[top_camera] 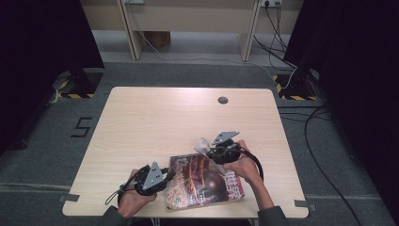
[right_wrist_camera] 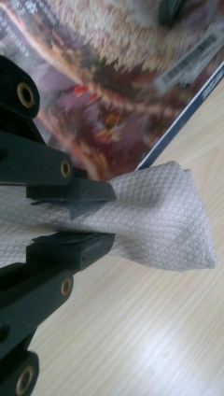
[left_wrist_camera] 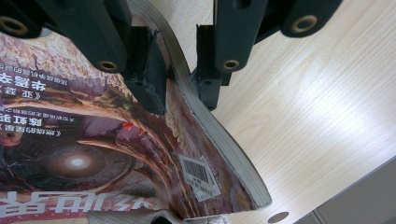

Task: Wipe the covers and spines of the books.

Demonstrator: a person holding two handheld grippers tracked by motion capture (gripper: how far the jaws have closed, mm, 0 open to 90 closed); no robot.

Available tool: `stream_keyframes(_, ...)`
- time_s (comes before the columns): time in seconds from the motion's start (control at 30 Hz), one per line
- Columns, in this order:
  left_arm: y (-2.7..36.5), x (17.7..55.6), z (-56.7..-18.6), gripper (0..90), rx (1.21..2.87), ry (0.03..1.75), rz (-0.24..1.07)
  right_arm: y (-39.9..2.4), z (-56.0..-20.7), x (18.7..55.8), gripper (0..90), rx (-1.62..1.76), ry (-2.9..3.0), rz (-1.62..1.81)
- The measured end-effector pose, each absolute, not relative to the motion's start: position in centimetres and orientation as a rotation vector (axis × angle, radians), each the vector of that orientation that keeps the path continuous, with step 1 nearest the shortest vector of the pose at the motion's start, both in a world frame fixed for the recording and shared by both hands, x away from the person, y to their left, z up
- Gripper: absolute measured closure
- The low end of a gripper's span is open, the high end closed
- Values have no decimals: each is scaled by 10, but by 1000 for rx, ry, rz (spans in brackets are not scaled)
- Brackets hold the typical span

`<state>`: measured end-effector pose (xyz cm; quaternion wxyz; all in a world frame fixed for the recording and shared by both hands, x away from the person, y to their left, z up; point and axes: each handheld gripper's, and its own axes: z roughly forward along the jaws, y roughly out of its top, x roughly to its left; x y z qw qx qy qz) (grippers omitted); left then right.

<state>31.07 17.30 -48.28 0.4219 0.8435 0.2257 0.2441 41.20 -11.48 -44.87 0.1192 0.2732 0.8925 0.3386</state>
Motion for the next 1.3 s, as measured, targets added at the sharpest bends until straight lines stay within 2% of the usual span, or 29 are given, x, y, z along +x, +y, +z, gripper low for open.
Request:
stream_keyframes(1.03,172,310,-481,732,2110,552,620,-187,-484,444,765,1113,2536,853)
stream_keyframes(1.3,173,310,-481,732,2110,551,620,-192,-486,446,768,1125,2535,849)
